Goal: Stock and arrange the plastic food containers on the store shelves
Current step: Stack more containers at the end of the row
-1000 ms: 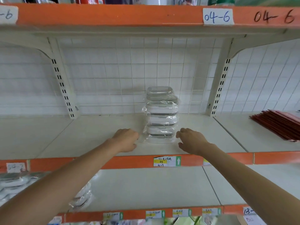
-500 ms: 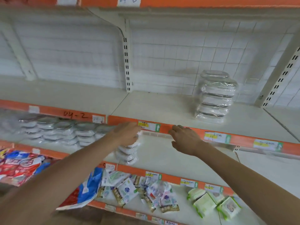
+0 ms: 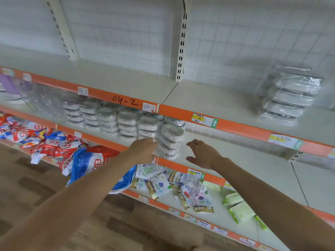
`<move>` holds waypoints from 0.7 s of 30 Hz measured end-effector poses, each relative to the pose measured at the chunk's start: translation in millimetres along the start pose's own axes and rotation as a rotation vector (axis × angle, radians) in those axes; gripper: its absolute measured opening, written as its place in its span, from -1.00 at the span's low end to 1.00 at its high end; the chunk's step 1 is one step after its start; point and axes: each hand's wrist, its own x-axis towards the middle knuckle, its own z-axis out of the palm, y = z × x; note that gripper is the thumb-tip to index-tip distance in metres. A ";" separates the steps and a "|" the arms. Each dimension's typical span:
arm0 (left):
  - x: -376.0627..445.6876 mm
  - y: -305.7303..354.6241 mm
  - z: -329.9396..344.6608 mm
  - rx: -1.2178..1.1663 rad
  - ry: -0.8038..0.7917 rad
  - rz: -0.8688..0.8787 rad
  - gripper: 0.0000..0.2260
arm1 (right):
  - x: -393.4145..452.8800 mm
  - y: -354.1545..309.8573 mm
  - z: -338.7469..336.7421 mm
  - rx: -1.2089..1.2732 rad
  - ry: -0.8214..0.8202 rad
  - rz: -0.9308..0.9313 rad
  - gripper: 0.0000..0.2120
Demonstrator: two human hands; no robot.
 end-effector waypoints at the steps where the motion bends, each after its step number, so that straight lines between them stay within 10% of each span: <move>1: 1.4 -0.4 3.5 -0.014 0.000 -0.001 -0.65 | 4.0 -1.5 2.6 0.011 -0.006 0.010 -0.44; 21: 148.2 -19.4 134.5 -0.188 0.177 -0.117 -0.65 | 201.9 57.5 96.9 0.143 0.158 0.178 -0.18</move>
